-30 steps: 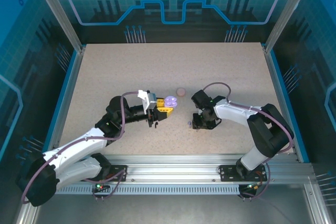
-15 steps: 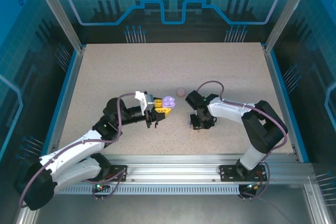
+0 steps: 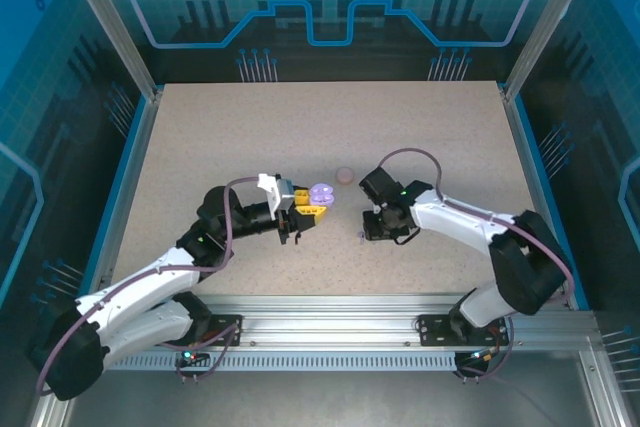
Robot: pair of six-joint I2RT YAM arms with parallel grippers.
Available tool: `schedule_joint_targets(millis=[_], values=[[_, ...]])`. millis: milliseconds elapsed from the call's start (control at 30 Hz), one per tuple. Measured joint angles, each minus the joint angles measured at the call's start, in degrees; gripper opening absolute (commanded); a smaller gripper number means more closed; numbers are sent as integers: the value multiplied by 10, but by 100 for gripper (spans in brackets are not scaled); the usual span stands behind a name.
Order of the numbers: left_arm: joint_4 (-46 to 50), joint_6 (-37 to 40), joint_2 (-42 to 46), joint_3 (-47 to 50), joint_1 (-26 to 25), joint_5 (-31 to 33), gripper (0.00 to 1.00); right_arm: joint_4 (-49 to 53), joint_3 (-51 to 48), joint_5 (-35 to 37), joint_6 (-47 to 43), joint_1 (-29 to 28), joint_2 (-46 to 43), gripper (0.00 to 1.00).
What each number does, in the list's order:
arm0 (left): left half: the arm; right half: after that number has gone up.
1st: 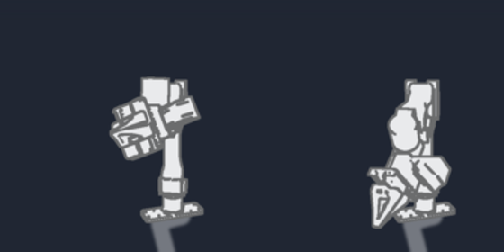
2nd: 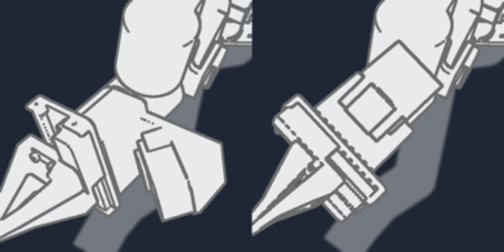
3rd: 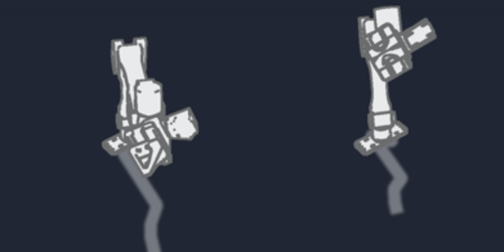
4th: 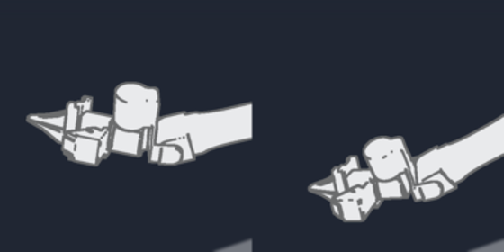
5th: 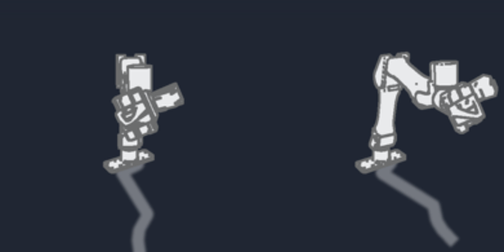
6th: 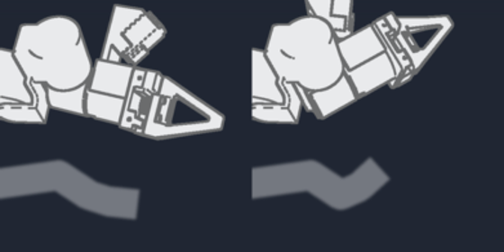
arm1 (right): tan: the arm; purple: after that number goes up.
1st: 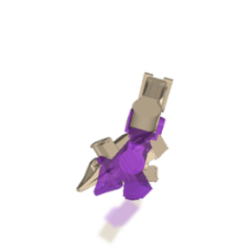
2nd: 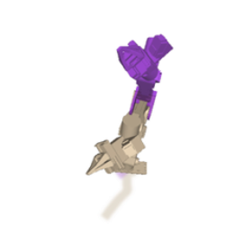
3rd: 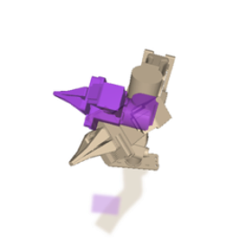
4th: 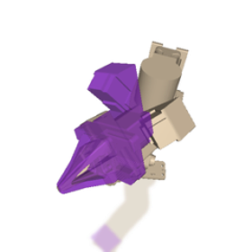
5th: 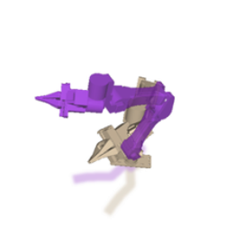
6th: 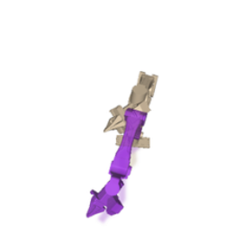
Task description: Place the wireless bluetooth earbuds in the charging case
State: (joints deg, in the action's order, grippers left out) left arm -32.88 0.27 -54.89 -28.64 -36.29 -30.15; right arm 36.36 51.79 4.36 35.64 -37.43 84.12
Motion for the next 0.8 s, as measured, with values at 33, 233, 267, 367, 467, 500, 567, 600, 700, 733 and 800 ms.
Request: schedule_joint_targets(millis=[33, 233, 267, 367, 467, 500, 567, 600, 700, 733, 800], values=[[-2, -1, -4, 0, 0, 0, 2, 0, -1, 0, -4, 1, -20, 21], [-27, -6, -41, 0, 0, 7, 1, -12, -2, 1, -34, 20, -153, 21], [-32, -7, -48, 0, 0, 8, 1, -16, -2, 1, -39, 25, -178, 21], [-51, -10, -70, 0, -4, 16, 1, -30, 0, -3, -52, 39, -250, 21], [-75, -9, -94, 0, -12, 29, 1, -46, 9, -10, -62, 43, -297, 21], [-84, -9, -103, 0, -16, 35, 1, -51, 16, -16, -64, 43, -307, 21], [-98, -7, -120, 0, -23, 46, 1, -63, 27, -26, -63, 43, -319, 21], [-105, -4, -129, 0, -28, 52, 1, -68, 33, -33, -63, 43, -323, 21], [-125, 1, -152, 0, -39, 71, 0, -82, 45, -47, -56, 44, -328, 21], [-131, 2, -157, 0, -42, 77, 1, -85, 47, -50, -51, 44, -328, 21], [-143, 5, -166, 0, -45, 89, 1, -92, 48, -55, -40, 43, -329, 20]])
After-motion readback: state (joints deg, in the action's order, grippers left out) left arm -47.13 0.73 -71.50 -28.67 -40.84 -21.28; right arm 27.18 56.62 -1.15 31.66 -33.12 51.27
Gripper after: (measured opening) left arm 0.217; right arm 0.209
